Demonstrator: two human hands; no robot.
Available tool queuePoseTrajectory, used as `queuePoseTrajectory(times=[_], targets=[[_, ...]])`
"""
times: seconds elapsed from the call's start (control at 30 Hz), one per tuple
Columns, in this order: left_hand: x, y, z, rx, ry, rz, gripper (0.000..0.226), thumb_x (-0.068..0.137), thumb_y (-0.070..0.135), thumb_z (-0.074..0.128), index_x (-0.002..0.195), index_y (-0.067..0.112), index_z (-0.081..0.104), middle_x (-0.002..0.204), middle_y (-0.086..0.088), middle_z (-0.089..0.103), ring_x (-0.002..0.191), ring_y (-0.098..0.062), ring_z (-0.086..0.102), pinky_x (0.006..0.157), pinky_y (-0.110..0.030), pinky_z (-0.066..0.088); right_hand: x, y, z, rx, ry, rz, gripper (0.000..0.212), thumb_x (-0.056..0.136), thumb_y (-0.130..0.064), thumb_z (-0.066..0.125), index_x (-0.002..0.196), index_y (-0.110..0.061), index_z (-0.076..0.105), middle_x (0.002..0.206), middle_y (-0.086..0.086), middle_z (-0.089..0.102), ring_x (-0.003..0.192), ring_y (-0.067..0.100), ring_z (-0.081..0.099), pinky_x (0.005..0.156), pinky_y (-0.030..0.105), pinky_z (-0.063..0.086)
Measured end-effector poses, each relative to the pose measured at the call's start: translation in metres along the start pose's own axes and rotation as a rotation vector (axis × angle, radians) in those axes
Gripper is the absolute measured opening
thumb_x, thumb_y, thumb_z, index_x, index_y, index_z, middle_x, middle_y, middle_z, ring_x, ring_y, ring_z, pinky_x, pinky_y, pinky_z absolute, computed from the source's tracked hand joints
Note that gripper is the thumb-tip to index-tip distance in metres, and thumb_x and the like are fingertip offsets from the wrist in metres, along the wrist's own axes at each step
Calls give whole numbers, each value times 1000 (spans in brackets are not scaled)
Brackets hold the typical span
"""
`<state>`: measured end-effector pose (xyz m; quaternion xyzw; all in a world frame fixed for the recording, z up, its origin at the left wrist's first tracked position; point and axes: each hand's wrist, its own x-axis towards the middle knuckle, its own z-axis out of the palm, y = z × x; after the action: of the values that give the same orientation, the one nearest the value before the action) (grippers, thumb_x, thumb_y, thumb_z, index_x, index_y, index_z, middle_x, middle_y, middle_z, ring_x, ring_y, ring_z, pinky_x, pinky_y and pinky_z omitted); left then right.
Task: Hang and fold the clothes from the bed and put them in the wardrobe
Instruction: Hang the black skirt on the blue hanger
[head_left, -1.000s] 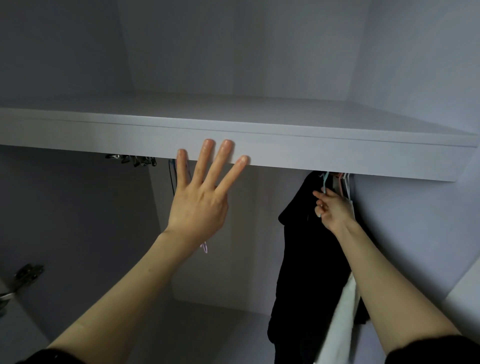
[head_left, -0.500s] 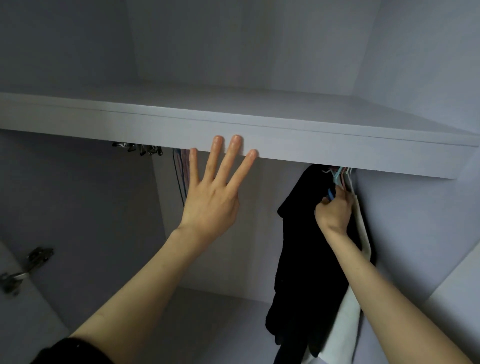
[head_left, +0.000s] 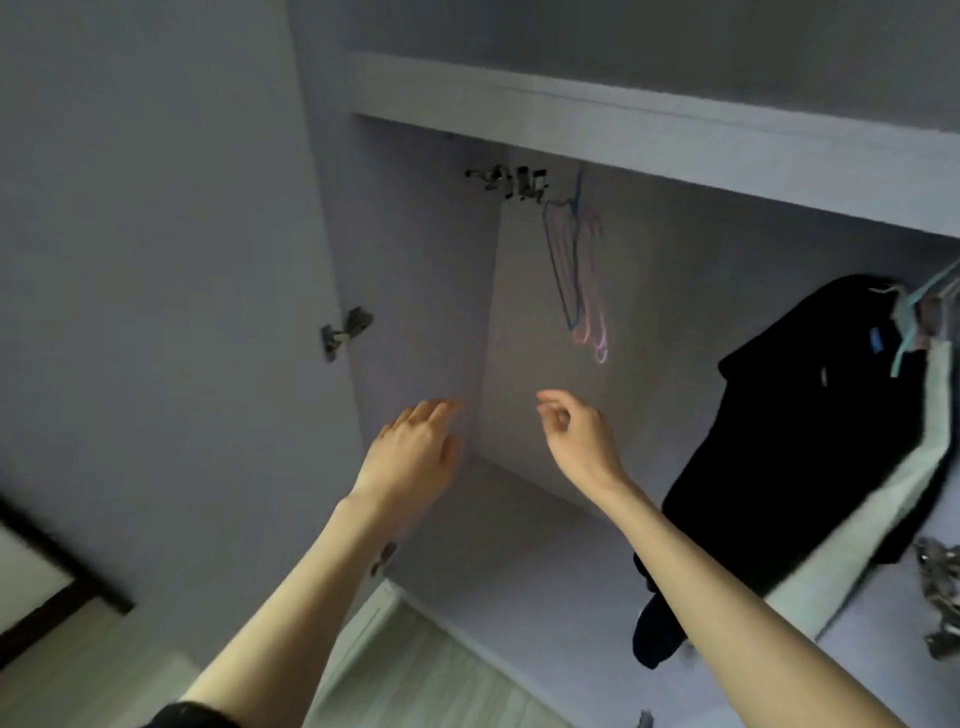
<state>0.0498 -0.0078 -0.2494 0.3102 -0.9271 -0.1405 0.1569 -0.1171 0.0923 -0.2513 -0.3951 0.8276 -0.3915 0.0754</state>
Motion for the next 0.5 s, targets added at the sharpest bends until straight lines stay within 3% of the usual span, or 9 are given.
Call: queuePoseTrajectory(times=[0.07, 0.2, 0.27, 0.5], targets=[[-62, -44, -6, -64, -3, -155, 45, 98, 22, 39, 142, 23, 37, 143, -1, 43, 125, -25, 46, 94, -34, 41, -34, -34, 43, 48, -149, -82, 24, 94, -11, 51, 115, -9, 64, 105, 9, 70, 95, 23, 65, 80, 20, 41], [-167, -102, -12, -108, -2, -384, 42, 98, 24, 40, 141, 22, 40, 140, -1, 47, 125, -22, 47, 97, -32, 41, -99, -85, 110, 82, -432, -170, 23, 94, -12, 51, 114, -10, 64, 105, 9, 70, 97, 22, 66, 86, 29, 47], [-226, -125, -20, -99, 10, -501, 41, 99, 25, 40, 139, 23, 42, 136, 1, 50, 124, -20, 48, 94, -30, 40, -138, -111, 142, 52, -566, -245, 23, 94, -15, 52, 114, -12, 64, 105, 7, 71, 94, 19, 65, 85, 26, 45], [-445, -173, -55, -132, 197, -967, 36, 99, 22, 40, 134, 21, 48, 127, 0, 56, 119, -18, 52, 95, -34, 42, -284, -216, 248, 18, -1038, -566, 22, 95, -20, 51, 113, -19, 64, 101, -1, 68, 87, 12, 61, 78, 20, 41]])
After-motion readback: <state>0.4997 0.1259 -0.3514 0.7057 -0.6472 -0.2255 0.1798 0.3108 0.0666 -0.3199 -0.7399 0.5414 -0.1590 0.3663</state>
